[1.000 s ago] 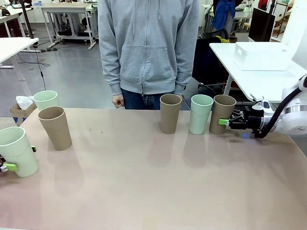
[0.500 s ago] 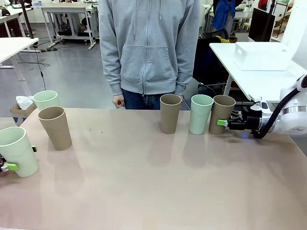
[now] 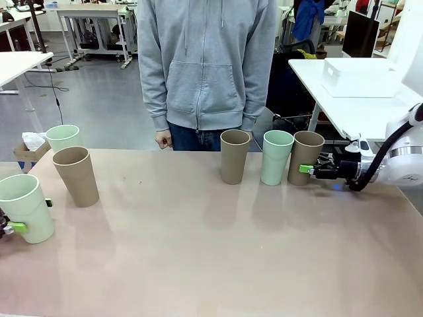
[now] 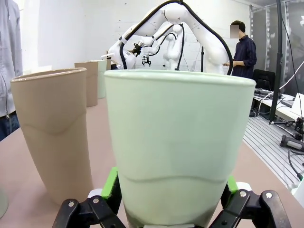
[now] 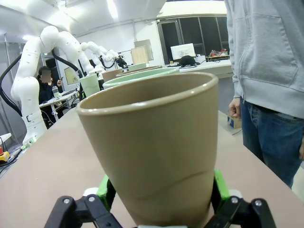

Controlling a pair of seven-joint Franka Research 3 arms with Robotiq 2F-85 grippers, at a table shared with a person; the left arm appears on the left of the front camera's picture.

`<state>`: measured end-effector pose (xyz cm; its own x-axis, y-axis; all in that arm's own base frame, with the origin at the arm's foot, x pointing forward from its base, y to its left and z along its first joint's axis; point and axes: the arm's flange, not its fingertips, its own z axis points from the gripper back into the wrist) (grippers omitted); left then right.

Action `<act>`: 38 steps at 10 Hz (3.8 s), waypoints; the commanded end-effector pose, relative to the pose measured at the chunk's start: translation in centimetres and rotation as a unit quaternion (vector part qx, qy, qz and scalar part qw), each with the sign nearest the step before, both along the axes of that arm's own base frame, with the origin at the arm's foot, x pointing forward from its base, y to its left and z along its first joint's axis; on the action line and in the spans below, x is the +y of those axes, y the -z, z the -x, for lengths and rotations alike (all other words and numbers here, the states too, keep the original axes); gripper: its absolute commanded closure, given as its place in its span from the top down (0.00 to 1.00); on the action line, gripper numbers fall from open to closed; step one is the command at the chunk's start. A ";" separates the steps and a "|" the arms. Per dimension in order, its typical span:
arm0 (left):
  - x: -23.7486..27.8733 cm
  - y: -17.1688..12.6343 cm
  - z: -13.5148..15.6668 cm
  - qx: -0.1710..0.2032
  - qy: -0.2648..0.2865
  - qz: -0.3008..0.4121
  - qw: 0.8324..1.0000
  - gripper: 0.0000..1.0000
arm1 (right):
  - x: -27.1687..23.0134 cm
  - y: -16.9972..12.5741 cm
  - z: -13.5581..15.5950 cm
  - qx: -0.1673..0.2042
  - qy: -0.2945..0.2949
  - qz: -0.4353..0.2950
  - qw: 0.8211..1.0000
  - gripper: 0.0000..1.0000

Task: Stack the cups and store them in the basket.
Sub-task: Pick up two Reusable plastic cups , one in each hand.

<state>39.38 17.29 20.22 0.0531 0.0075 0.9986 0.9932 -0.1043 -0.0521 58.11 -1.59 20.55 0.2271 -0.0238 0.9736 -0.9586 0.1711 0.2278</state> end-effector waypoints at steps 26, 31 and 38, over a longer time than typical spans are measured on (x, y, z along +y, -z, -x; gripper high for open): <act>-7.0 -20.5 6.3 -0.051 -0.073 -0.004 0.996 0.84 | 3.3 -14.8 16.9 -0.027 0.076 0.019 0.997 0.85; -18.1 -21.3 6.7 -0.048 -0.020 -0.025 0.998 0.84 | 4.9 -13.7 20.5 -0.011 0.059 -0.005 0.998 0.85; -20.1 -18.4 6.5 -0.057 -0.017 0.021 0.998 0.84 | 4.5 -12.3 21.8 -0.030 0.039 0.017 0.999 0.85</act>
<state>33.77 -0.87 40.21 -0.0492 -0.0244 0.9985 0.9961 -0.0746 0.0473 38.84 2.77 33.48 0.1924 -0.0165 0.9812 -0.9475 0.2570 0.1901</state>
